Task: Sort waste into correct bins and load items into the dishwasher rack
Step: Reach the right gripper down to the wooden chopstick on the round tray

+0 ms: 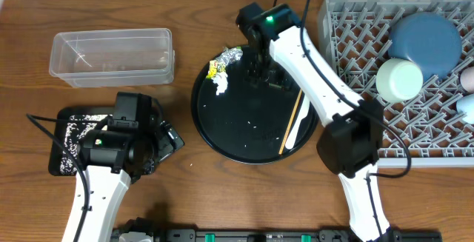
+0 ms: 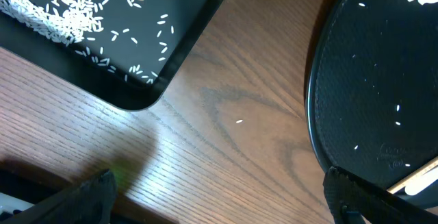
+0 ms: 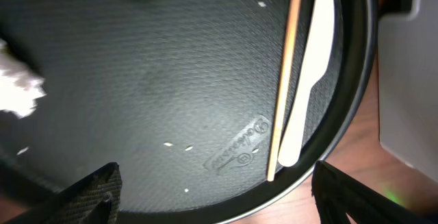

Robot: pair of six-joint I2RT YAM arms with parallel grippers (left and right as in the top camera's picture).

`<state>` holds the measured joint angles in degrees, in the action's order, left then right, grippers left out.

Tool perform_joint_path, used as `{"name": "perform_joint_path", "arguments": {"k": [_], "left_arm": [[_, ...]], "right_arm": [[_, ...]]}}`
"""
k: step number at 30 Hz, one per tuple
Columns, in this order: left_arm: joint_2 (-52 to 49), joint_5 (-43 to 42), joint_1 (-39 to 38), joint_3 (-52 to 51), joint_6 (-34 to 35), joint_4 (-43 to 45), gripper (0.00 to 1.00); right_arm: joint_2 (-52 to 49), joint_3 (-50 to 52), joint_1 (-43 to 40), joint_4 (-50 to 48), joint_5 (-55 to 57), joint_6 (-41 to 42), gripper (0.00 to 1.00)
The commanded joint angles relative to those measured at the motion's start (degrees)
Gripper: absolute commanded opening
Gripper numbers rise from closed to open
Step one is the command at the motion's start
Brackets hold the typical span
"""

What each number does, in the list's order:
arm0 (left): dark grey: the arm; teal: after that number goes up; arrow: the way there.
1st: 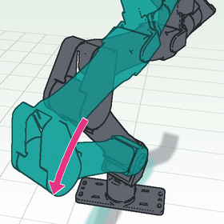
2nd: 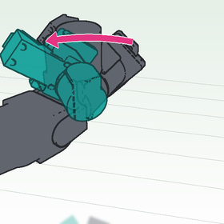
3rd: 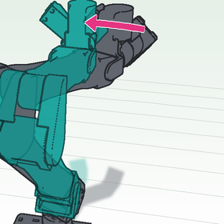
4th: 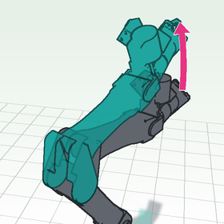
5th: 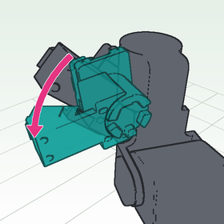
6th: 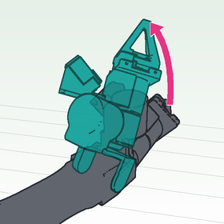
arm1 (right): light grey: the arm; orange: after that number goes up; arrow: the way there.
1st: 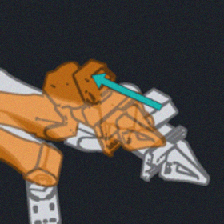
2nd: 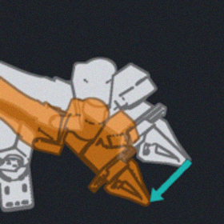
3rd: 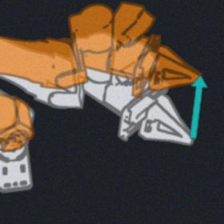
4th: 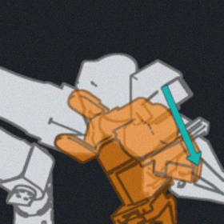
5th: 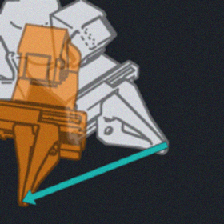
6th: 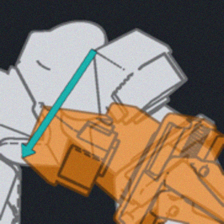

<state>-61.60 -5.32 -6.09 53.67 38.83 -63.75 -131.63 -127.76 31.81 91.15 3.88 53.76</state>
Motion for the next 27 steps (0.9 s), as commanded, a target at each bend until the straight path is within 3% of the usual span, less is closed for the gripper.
{"name": "perform_joint_path", "arguments": {"k": [1, 4, 9, 15, 23, 27], "left_arm": [[0.2, 1.3, 0.2, 1.0, 0.5, -0.3, 0.98], [0.2, 1.3, 0.2, 1.0, 0.5, -0.3, 0.98], [0.2, 1.3, 0.2, 1.0, 0.5, -0.3, 0.98], [0.2, 1.3, 0.2, 1.0, 0.5, -0.3, 0.98], [0.2, 1.3, 0.2, 1.0, 0.5, -0.3, 0.98], [0.2, 1.3, 0.2, 1.0, 0.5, -0.3, 0.98]], "right_arm": [[-0.3, 0.1, 0.5, 2.0, 4.1, 4.9, 0.83], [-0.3, 0.1, 0.5, 5.0, 9.7, 7.5, 0.83], [-0.9, 0.2, 0.4, 4.8, 10.9, 4.0, 0.83], [-1.4, 3.8, -0.4, -1.3, 3.9, -1.8, 0.83], [-1.4, 12.9, -3.9, -8.5, -1.2, -3.0, 0.81], [-1.4, 15.8, -4.4, -10.1, 0.1, -5.2, 0.82]]}}
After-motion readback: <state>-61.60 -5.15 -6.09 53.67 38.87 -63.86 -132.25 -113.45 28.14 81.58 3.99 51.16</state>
